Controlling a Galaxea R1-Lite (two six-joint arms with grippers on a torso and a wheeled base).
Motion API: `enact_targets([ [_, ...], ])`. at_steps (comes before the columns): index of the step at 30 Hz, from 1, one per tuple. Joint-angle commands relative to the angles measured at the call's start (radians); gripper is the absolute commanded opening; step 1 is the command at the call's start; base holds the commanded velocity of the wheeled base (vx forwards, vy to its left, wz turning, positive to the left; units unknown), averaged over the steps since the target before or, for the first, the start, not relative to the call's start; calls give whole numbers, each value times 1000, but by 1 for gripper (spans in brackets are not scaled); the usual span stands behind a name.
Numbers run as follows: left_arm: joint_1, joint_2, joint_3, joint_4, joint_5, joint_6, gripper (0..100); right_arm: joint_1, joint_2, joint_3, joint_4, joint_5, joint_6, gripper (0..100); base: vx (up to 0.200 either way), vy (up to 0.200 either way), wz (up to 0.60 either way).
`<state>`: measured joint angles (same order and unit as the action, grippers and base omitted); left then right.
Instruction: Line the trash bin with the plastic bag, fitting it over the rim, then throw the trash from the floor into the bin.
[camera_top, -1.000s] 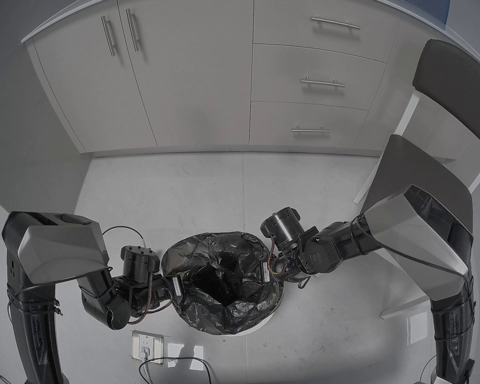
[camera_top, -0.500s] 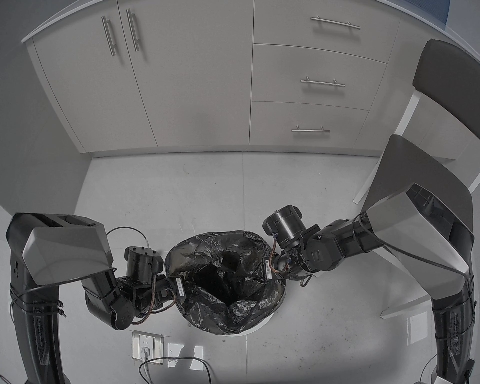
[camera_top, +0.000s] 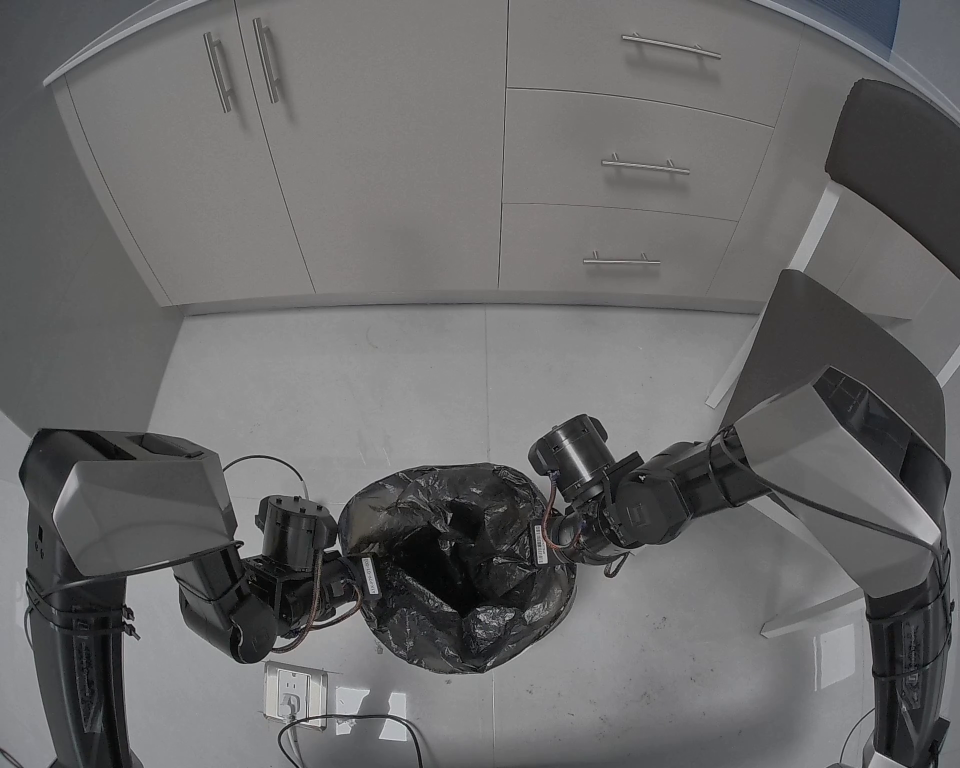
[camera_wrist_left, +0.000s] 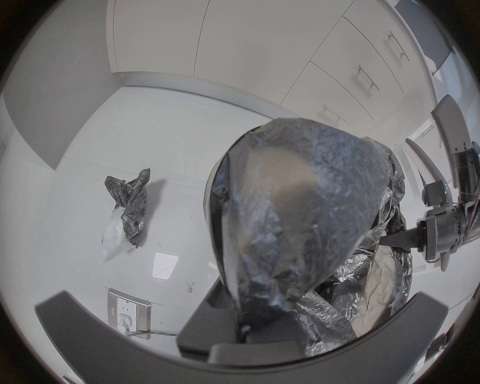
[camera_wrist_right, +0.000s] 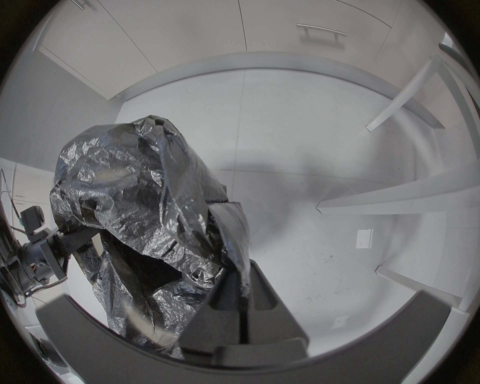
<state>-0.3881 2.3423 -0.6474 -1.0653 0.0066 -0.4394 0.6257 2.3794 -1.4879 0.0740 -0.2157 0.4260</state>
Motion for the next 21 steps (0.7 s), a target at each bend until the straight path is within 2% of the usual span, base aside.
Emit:
enact_targets([
  [1,2,17,-4,4,0,-1,0,-1,4,8,-2,-1,-4,0,0,0,0],
  [3,0,17,-9,4,0,-1,0,-1,3,14,-3,-4,-9,0,0,0,0],
  [4,0,17,-11,4,0,-1,0,-1,3,14,-3,-4,-9,100,0,0,0],
  [15,-11,14,-17,4,0,-1,0,14,-20,-3,-10,-5,-1,100,0,0,0],
  [21,-11,17,-29,4,0,-1,0,38,-42,-95,0,-7,-3,100,0,0,0],
])
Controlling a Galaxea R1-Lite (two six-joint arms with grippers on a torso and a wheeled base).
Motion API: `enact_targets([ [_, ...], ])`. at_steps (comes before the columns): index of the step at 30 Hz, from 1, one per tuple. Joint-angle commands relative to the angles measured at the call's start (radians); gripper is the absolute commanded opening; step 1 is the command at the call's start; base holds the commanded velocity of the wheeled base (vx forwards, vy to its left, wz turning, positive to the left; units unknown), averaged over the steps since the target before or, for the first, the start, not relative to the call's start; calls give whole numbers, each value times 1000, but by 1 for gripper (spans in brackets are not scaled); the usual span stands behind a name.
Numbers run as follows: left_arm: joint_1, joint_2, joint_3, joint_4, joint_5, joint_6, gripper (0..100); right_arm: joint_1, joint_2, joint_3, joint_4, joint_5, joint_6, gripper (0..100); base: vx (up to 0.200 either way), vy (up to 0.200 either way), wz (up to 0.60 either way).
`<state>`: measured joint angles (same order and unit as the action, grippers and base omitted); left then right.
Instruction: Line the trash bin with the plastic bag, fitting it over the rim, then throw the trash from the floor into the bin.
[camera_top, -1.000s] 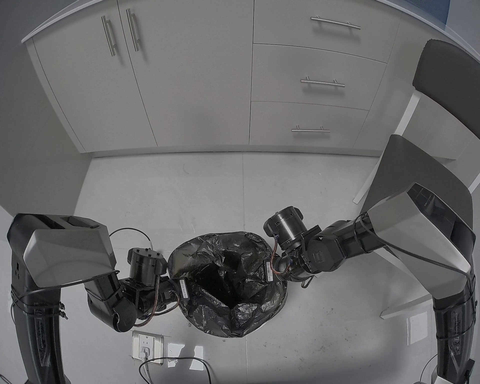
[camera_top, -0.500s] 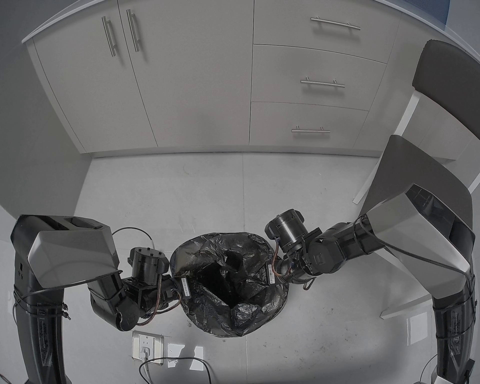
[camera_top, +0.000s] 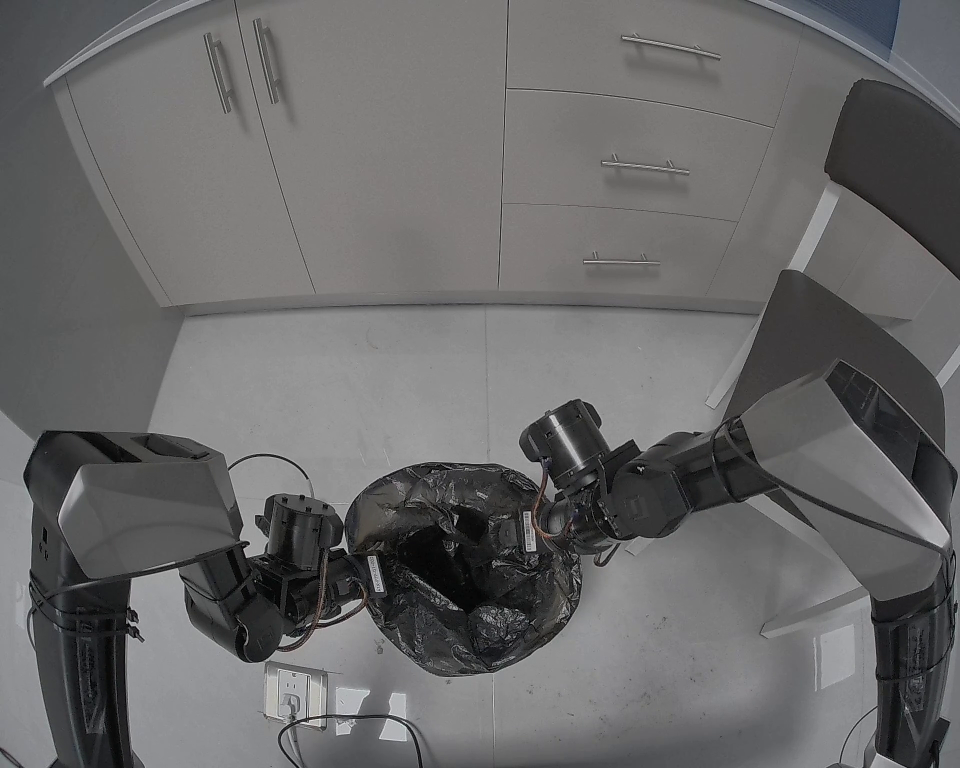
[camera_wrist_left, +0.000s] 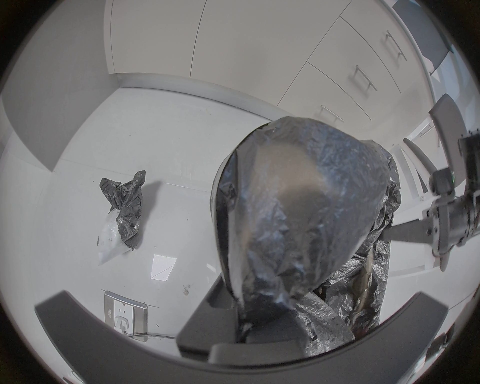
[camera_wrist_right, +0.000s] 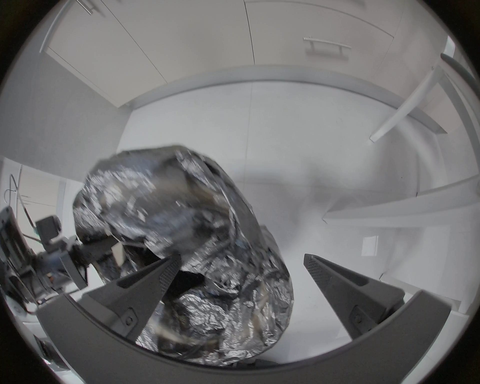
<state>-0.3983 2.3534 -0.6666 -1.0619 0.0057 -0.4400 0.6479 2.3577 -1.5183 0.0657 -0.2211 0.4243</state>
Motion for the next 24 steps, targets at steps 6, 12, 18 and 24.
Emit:
enact_targets([
  [6,-1,6,-13,0,0,1,0,33,20,-151,9,-21,-5,100,0,0,0],
  [12,-1,1,-7,0,0,10,0,33,57,-181,9,-37,-7,100,0,0,0],
  [18,-1,3,-11,0,0,14,0,32,52,-175,11,-38,-9,100,0,0,0],
  [24,-7,3,-11,0,-1,14,0,21,58,-186,9,-41,-19,100,0,0,0],
])
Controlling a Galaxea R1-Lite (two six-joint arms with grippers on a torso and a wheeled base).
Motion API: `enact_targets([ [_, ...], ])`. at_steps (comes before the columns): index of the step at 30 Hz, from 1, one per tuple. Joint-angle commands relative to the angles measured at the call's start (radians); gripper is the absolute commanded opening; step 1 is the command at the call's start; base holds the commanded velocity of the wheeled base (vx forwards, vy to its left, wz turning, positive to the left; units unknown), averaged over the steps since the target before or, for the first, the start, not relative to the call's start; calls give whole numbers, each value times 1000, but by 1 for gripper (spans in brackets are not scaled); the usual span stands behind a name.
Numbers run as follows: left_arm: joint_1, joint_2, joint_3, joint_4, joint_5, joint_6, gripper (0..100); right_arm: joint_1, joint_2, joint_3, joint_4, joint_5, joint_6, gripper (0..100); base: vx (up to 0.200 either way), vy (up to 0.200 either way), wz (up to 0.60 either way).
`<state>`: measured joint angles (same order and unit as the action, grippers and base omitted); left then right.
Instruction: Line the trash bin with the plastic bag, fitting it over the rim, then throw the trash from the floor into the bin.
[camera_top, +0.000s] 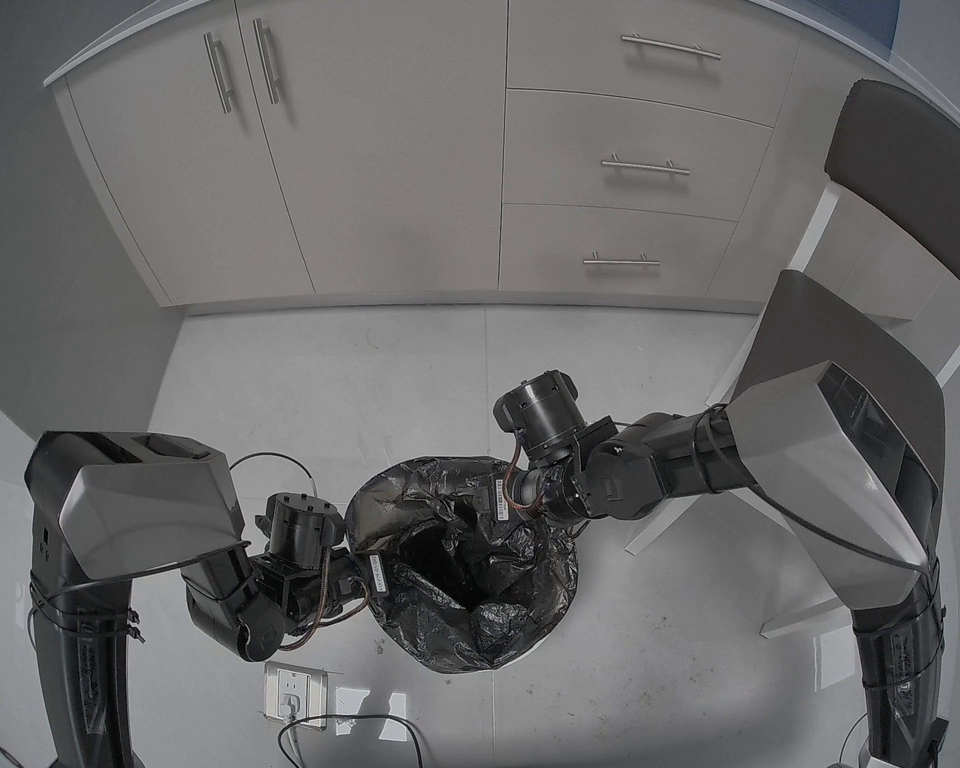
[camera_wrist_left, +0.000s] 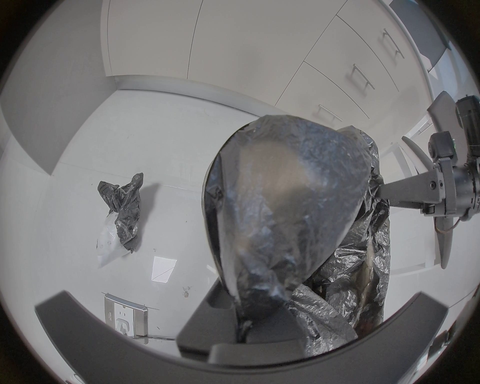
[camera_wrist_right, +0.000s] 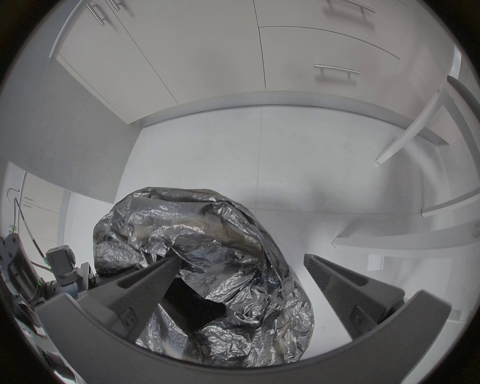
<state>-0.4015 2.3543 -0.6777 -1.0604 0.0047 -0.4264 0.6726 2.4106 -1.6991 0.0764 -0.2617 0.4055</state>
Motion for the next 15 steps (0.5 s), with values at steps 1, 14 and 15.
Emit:
enact_targets([
  [1,-5,0,1,-1,1,0,0,-11,15,-24,-1,-4,-5,100,0,0,0],
  [14,-33,-3,21,-33,0,72,0,-51,54,-63,-3,-33,1,100,0,0,0],
  [15,-33,-1,20,-33,0,70,0,-51,58,-63,-3,-33,3,100,0,0,0],
])
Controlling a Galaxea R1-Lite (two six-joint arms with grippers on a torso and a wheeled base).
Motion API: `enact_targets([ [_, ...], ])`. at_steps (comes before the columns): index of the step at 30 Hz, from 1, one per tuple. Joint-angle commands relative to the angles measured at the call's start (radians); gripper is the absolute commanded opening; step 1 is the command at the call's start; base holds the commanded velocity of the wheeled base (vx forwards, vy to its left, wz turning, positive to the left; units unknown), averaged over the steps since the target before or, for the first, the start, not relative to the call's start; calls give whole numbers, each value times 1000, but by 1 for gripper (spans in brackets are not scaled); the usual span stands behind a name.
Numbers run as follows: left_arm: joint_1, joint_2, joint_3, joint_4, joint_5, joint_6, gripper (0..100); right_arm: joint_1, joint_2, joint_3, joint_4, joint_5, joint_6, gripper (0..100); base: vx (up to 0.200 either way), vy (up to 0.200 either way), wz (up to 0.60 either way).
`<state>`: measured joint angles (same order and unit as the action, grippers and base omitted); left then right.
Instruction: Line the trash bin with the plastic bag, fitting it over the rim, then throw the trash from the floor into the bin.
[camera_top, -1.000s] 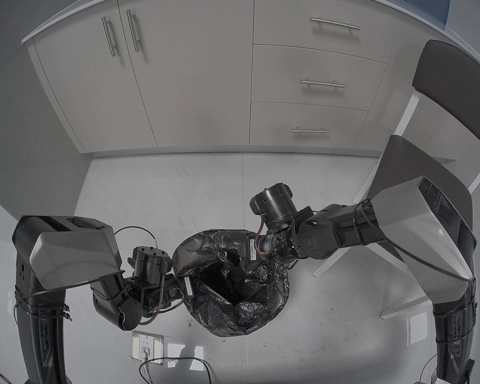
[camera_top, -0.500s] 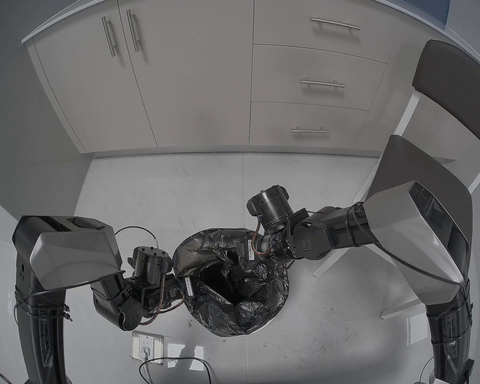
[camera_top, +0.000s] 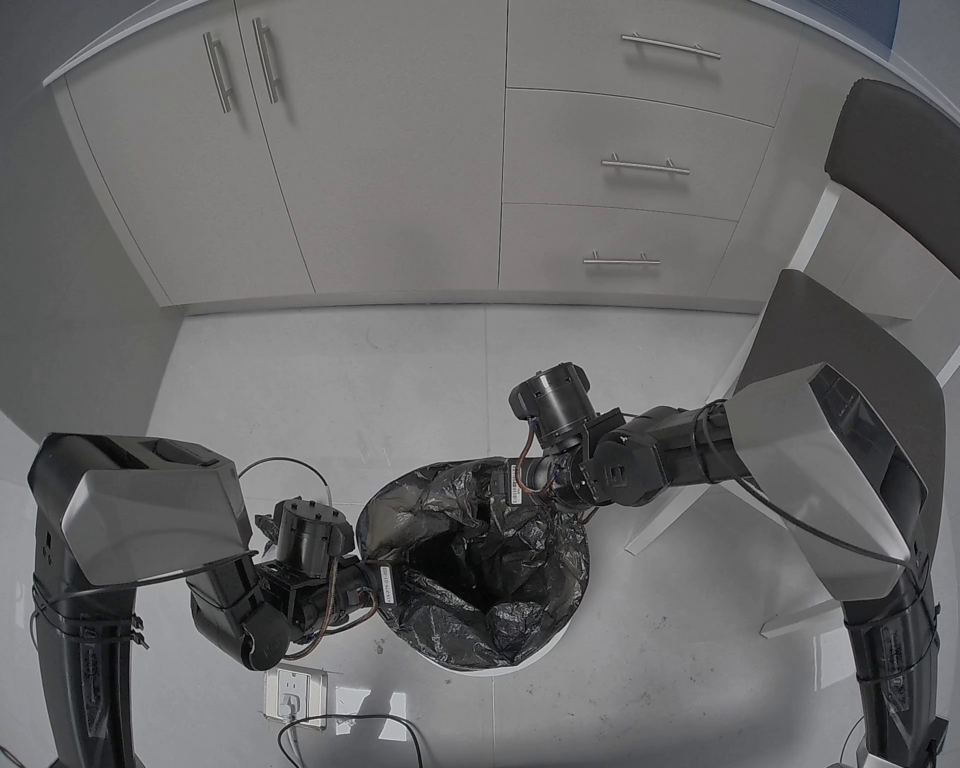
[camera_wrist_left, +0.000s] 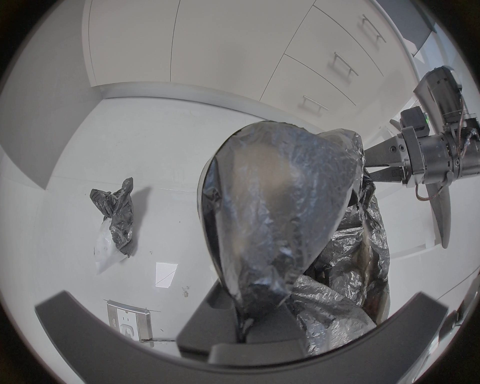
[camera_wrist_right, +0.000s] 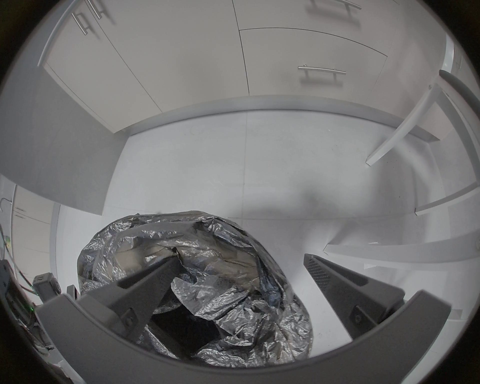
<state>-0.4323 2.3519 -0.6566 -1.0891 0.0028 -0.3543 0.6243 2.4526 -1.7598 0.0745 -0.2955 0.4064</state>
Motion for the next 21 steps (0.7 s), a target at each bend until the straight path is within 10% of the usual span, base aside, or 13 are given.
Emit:
enact_targets([
  [1,-2,3,-1,-5,2,-2,0,-3,16,-3,-1,1,2,100,0,0,0],
  [5,-2,6,-5,-5,3,-2,0,-3,19,-3,-1,1,5,100,0,0,0],
  [6,0,7,-5,-5,2,-2,100,-3,17,-3,-1,1,5,100,0,0,0],
  [21,6,6,-8,-11,2,-6,100,-3,17,-1,-1,1,6,100,0,0,0],
])
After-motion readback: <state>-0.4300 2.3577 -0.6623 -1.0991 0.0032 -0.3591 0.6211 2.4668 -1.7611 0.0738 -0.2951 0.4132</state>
